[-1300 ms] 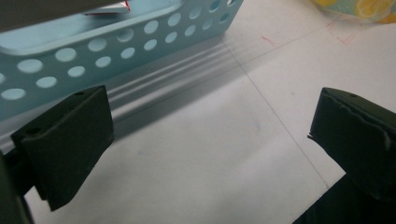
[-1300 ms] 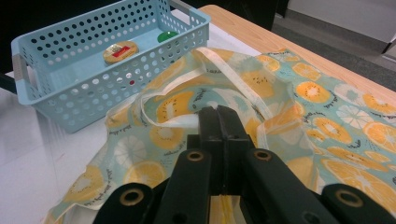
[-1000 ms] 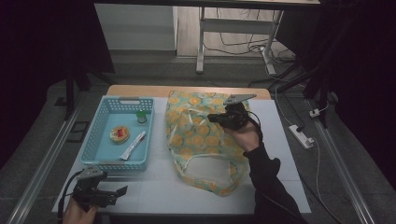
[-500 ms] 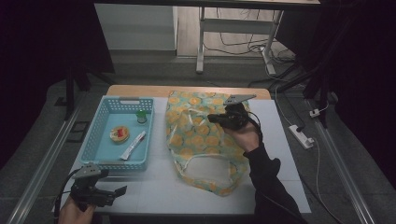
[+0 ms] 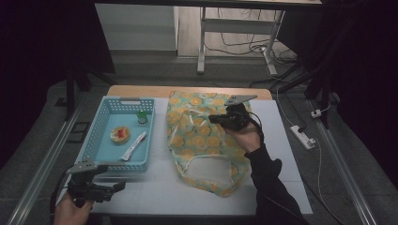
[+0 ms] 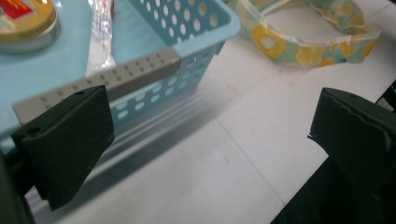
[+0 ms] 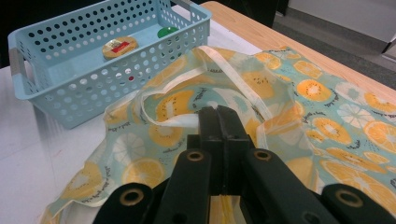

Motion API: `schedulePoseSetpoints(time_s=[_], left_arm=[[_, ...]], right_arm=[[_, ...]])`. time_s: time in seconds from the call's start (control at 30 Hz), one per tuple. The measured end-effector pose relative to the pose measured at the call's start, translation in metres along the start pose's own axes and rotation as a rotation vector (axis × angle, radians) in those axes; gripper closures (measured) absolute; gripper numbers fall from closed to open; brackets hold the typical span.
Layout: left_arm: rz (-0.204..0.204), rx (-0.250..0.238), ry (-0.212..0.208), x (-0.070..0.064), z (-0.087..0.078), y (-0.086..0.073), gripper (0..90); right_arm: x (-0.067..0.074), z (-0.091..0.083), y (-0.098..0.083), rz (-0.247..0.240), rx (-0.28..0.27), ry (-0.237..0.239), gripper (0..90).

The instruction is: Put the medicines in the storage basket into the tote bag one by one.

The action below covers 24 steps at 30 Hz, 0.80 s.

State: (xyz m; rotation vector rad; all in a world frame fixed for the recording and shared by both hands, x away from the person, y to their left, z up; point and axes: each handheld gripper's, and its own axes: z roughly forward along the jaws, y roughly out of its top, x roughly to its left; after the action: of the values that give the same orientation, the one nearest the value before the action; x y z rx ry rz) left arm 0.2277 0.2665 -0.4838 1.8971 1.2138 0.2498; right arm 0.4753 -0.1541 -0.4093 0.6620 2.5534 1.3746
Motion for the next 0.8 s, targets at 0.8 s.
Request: schedulePoseSetpoints(time_s=[0.8], left_arm=[[-0.002, 0.015, 0.058, 0.024, 0.015, 0.036, 1.4]], right_arm=[[0.000, -0.001, 0.001, -0.004, 0.000, -0.004, 90.0]])
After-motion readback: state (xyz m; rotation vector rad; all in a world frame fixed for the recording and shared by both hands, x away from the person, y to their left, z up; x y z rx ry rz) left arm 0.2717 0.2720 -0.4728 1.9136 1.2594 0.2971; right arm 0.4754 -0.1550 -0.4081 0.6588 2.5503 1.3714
